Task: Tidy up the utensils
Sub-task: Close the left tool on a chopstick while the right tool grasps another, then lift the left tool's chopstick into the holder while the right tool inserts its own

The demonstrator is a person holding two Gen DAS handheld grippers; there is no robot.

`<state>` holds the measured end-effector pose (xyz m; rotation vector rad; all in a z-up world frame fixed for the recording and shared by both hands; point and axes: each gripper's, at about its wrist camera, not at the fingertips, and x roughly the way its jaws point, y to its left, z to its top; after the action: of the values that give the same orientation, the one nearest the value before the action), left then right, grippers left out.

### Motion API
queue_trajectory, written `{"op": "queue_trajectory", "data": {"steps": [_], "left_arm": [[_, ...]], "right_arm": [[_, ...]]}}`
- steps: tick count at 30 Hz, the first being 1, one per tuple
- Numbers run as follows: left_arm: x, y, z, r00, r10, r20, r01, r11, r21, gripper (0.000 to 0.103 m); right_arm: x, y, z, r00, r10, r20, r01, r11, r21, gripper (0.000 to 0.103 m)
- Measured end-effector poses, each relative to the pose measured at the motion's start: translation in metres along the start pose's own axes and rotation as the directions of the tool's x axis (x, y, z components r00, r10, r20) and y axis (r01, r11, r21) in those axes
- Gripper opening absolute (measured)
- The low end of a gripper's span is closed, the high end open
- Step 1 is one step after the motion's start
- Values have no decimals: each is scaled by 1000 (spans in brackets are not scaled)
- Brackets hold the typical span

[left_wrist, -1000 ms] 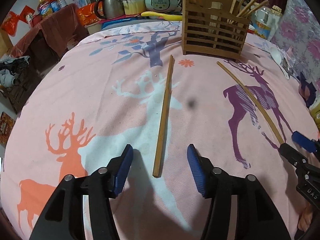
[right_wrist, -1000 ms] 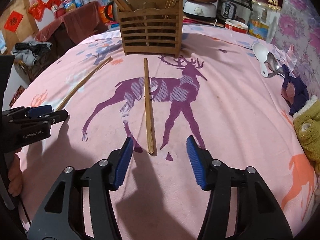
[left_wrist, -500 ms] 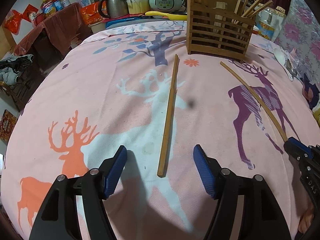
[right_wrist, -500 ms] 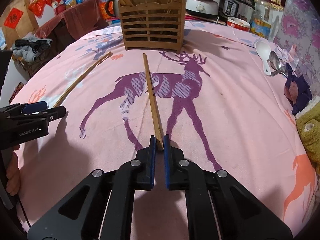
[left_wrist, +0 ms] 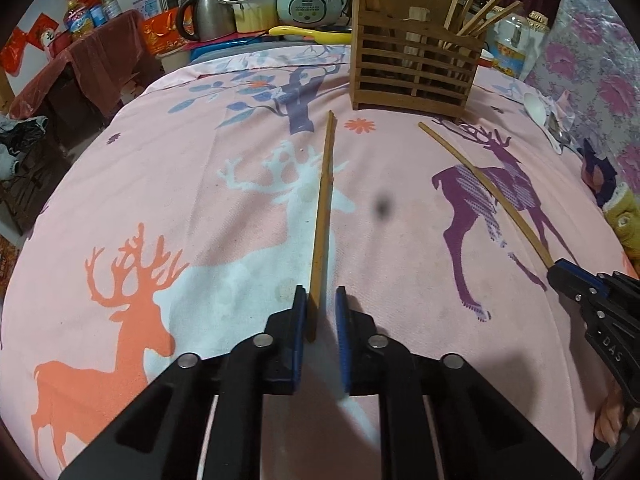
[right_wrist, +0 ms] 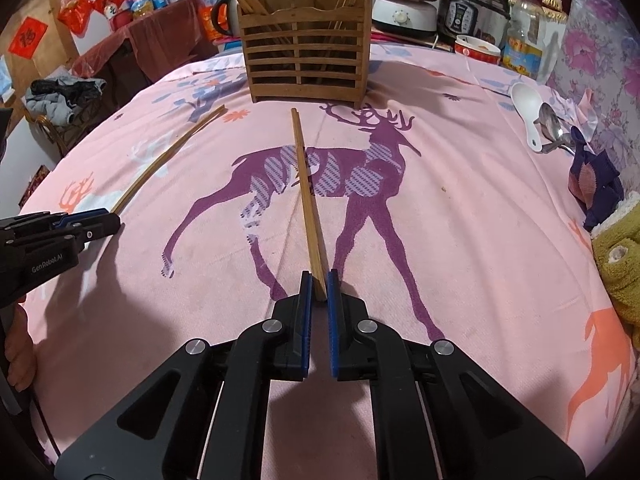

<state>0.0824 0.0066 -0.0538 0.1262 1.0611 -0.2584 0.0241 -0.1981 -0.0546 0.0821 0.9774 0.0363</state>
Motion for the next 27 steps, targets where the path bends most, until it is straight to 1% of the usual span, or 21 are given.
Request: {"op": "queue_trajectory", "data": {"steps": [3, 6, 7, 9, 12, 15, 18, 22, 24, 27], "left_arm": [[0, 1, 0, 1000, -7, 0, 7, 1000, -5, 13], [0, -2, 0, 1000, 4, 3, -4, 1000, 8, 13], [0, -3, -1, 1000, 8, 4, -8, 1000, 13, 13], [0, -4, -1, 1000, -5, 5, 5, 1000, 22, 6], [-3, -5, -2, 1000, -16, 13, 15, 1000, 26, 5], [-9, -4, -1, 999, -30, 25, 29, 999, 14, 5], [-22, -3, -1, 999, -12, 50, 11, 1000, 11, 5], [-51, -5, 4, 995, -5, 104, 3, 1000, 20, 5], [-72, -10, 9, 989, 1, 148, -7, 999, 37, 5], [-97, -18, 14, 980, -2, 200, -10, 998, 61, 5]], "right_arm": [[1, 1, 0, 1000, 0, -7, 0, 1000, -2, 9], [1, 1, 0, 1000, 1, -8, -1, 1000, -2, 9], [1, 1, 0, 1000, 2, -7, -2, 1000, -2, 9], [1, 1, 0, 1000, 4, -6, -4, 1000, -4, 8], [-1, 3, -1, 1000, 5, 8, -5, 1000, -12, 7], [-12, 5, 0, 998, 6, 59, -5, 1000, -18, 7], [-32, 2, 2, 991, 2, 134, -2, 1000, 0, 7], [-67, -8, 10, 974, 21, 225, -33, 998, 49, 7], [-83, -11, 15, 965, 23, 260, -40, 997, 59, 7], [-113, -11, 24, 945, 29, 325, -51, 997, 59, 7]]}}
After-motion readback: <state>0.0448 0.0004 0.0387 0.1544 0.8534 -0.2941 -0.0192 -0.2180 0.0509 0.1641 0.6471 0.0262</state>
